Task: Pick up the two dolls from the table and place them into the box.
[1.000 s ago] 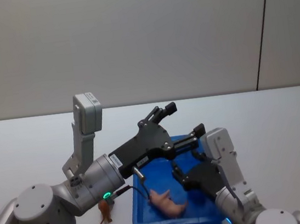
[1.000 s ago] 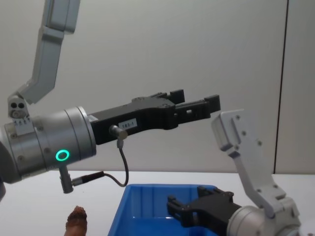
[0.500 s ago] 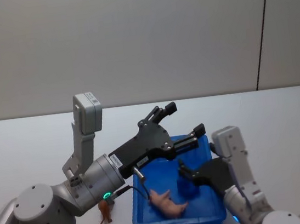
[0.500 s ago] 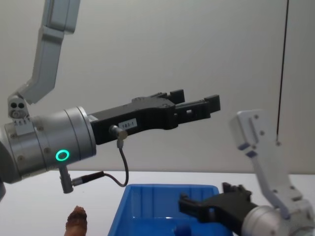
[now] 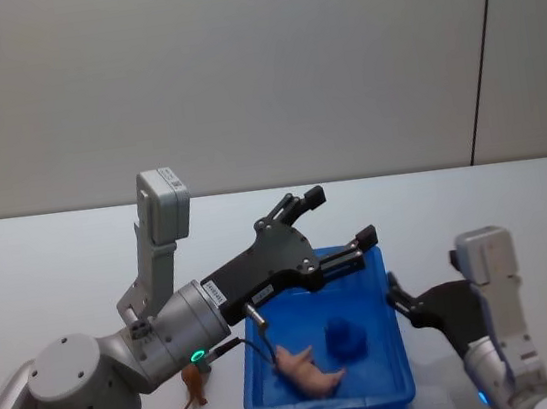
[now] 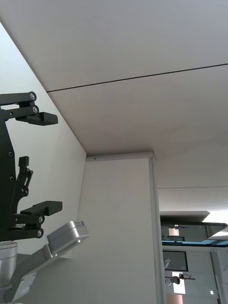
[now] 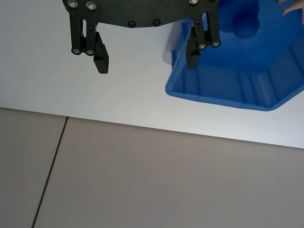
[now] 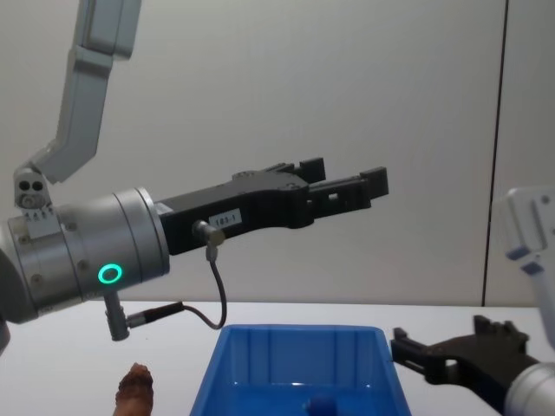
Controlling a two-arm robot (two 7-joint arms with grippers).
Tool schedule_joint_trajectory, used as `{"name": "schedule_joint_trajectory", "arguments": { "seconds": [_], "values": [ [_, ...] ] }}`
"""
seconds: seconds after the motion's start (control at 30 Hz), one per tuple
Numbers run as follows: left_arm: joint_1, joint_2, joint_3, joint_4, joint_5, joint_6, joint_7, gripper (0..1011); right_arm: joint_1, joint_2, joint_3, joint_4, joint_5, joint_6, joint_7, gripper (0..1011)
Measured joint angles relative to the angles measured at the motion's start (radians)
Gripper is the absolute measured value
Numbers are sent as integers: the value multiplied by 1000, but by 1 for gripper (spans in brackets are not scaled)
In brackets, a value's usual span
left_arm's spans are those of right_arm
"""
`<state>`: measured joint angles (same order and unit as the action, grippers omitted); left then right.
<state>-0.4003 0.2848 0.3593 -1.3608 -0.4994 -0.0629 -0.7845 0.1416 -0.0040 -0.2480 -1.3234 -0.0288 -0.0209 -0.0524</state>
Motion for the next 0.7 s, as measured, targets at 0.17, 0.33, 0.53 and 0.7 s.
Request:
{"name": "schedule_joint_trajectory", "arguments": {
  "seconds": [0.17, 0.33, 0.53, 0.7],
  "values": [
    [0, 0, 0, 0, 0, 0, 0, 1001, -18, 12, 10, -26, 4, 0, -21, 1001],
    [0, 1, 0, -2, 0, 0, 0, 1001, -30, 19, 16, -41, 7, 0, -34, 1001],
    [3, 13, -7, -21, -2, 5, 5, 1001, -41, 26, 22, -55, 9, 0, -46, 1001],
    [8, 24, -15, -42, -6, 19, 20, 1001, -45, 29, 25, -61, 10, 0, -51, 1001]
  ]
}}
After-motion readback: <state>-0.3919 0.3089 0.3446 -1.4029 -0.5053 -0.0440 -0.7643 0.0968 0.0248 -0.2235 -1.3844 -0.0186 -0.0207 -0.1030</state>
